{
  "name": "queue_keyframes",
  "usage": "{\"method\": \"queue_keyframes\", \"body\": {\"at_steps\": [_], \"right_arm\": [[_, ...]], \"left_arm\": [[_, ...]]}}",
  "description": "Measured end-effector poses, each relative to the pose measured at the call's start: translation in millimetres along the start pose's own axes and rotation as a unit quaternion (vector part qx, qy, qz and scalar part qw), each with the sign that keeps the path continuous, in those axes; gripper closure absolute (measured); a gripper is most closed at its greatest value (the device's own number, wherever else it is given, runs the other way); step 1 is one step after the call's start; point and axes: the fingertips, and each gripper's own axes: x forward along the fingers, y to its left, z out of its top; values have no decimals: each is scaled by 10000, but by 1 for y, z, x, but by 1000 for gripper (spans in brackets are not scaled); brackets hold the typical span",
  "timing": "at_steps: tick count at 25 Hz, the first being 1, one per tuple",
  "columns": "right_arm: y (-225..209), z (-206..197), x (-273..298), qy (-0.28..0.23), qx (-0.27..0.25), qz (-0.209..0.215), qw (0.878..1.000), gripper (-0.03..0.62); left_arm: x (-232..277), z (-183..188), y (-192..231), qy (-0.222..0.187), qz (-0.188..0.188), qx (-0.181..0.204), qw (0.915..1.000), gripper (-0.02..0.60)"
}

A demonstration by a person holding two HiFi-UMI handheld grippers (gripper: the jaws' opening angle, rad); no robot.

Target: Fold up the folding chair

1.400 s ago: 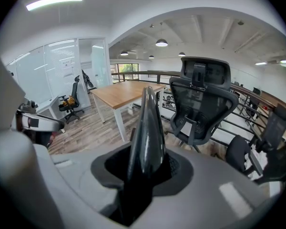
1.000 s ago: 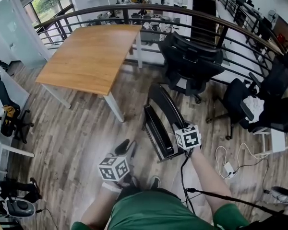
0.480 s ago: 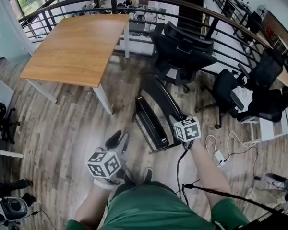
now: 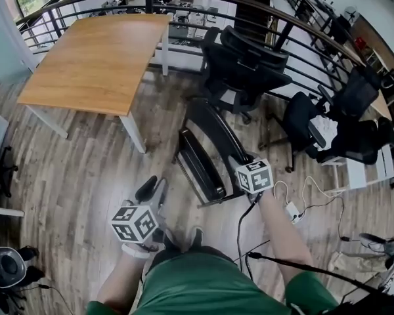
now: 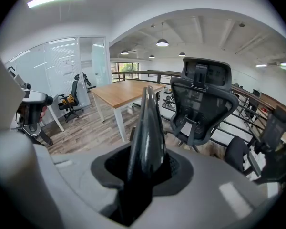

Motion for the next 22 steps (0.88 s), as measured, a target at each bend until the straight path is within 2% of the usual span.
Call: {"method": "queue_keyframes", "body": {"at_steps": [5,10,22], "right_arm": [[-5,0,-2,-7,-16,-13,10000,477],[-15,-5,-16,-33,-11,28,10000,477],[-12,-4,-15,-26,-17,1,10000,477]], "left_arm": [[2,1,9,17,155,-19,9999,446],[-2,4,1,-45,334,10,9994,446],[-4,4,5,-48,342,-41,9994,449]]}}
